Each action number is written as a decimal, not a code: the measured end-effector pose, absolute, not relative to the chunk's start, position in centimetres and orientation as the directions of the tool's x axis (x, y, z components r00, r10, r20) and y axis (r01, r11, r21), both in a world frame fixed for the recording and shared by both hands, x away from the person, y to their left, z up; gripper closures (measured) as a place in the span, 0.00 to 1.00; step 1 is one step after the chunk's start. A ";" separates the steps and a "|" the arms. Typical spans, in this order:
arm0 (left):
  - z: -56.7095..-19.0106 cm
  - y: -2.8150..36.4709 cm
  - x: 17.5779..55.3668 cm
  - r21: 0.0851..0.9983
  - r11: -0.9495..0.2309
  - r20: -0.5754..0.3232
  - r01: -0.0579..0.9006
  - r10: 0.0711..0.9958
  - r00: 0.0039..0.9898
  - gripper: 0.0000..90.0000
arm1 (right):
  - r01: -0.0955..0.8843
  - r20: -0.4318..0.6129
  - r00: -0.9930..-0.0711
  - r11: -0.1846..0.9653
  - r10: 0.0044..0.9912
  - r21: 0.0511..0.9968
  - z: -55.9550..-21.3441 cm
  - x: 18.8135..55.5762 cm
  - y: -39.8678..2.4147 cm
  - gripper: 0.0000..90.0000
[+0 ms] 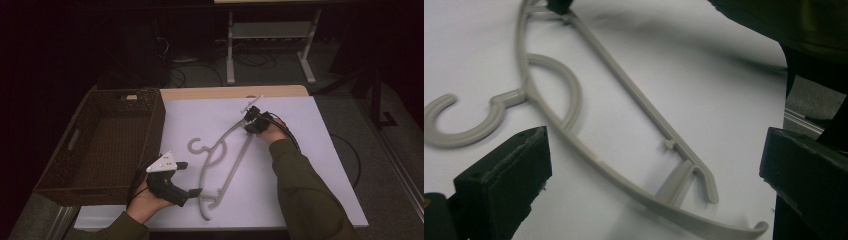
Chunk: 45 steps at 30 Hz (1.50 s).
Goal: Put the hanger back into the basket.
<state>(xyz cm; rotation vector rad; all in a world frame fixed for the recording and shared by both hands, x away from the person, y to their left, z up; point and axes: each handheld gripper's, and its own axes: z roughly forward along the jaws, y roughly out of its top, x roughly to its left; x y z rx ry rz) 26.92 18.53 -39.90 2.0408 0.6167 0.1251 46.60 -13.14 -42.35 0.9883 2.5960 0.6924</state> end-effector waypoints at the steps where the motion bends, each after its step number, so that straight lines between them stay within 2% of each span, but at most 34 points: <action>1: -39.9 18.5 26.9 0.832 -0.410 -0.156 0.374 0.473 0.867 0.00 | 0.549 -0.080 -0.729 0.651 0.679 0.524 -42.4 46.2 -13.6 0.99; 17: -40.1 18.3 27.0 0.827 -0.419 -0.156 0.375 0.469 0.869 0.00 | 0.577 -0.072 -0.705 0.629 0.706 0.521 -42.3 39.8 -19.7 0.99; 20: -40.1 18.2 27.1 0.826 -0.421 -0.155 0.375 0.470 0.869 0.00 | 0.561 -0.064 -0.699 0.601 0.712 0.569 -42.3 38.9 -20.4 0.99; 26: -40.2 18.2 27.1 0.826 -0.412 -0.165 0.385 0.476 0.864 0.00 | 0.509 -0.050 -0.718 0.572 0.695 0.643 -40.7 37.2 -20.2 0.99; 32: -40.3 18.4 27.1 0.824 -0.419 -0.159 0.382 0.476 0.865 0.00 | 0.462 -0.010 -0.758 0.548 0.652 0.698 -39.9 33.4 -19.1 0.99; 39: -40.4 18.4 27.2 0.820 -0.423 -0.159 0.385 0.478 0.864 0.00 | 0.450 0.024 -0.795 0.562 0.607 0.695 -40.8 30.5 -17.5 0.99; 45: -40.5 18.4 27.1 0.821 -0.423 -0.159 0.385 0.478 0.864 0.00 | 0.448 0.032 -0.814 0.592 0.580 0.670 -41.9 29.7 -16.5 0.99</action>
